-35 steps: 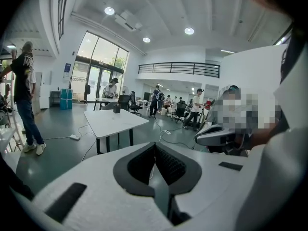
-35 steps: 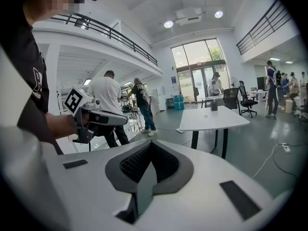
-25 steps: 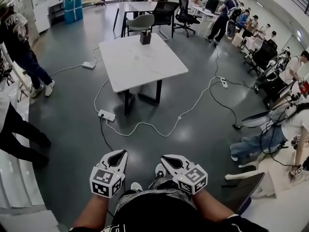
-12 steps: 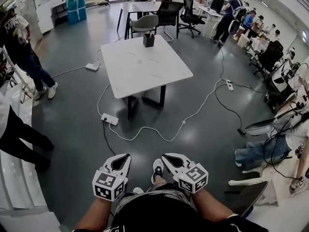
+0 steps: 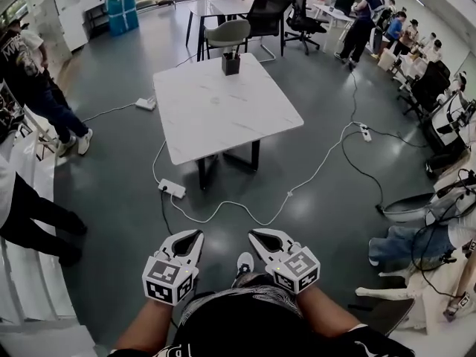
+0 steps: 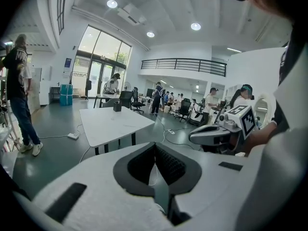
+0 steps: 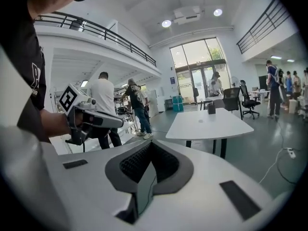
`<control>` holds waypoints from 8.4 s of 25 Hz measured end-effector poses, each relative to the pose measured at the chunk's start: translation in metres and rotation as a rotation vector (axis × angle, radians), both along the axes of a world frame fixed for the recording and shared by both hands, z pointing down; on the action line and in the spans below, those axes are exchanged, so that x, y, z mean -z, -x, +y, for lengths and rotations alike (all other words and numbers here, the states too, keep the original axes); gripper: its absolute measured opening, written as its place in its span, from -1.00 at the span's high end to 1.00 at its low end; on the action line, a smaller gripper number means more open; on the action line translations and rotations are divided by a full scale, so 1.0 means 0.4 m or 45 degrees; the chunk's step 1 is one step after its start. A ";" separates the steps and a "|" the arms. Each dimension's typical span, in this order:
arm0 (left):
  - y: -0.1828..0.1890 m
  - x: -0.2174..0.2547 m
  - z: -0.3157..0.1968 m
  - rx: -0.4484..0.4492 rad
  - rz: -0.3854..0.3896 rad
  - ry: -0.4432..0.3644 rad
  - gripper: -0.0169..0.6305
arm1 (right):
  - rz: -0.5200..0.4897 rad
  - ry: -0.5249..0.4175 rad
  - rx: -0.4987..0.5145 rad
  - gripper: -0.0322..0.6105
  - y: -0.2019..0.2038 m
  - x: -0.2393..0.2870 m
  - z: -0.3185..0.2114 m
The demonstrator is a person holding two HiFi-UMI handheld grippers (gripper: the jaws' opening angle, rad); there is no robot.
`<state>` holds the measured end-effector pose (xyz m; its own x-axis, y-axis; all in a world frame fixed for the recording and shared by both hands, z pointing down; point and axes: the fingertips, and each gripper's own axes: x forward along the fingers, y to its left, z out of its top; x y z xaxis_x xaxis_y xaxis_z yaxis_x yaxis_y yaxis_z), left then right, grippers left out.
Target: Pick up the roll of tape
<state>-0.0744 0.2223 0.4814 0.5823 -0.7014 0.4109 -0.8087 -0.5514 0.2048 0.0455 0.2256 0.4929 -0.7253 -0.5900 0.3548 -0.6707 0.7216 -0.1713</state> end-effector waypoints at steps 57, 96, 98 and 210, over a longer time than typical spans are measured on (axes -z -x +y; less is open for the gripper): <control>-0.074 -0.017 -0.709 0.050 0.001 0.057 0.89 | -0.009 0.096 0.018 0.89 -0.081 -0.015 -0.691; 0.153 -0.011 -1.170 0.017 0.051 0.020 0.89 | -0.033 0.142 -0.117 0.89 0.086 -0.003 -1.153; 0.153 -0.010 -1.186 0.039 0.044 0.028 0.89 | -0.035 0.135 -0.086 0.89 0.091 0.006 -1.176; -0.089 -0.659 -1.895 0.027 -0.447 0.533 0.29 | -0.105 0.434 -0.200 0.89 -0.255 -0.222 -1.547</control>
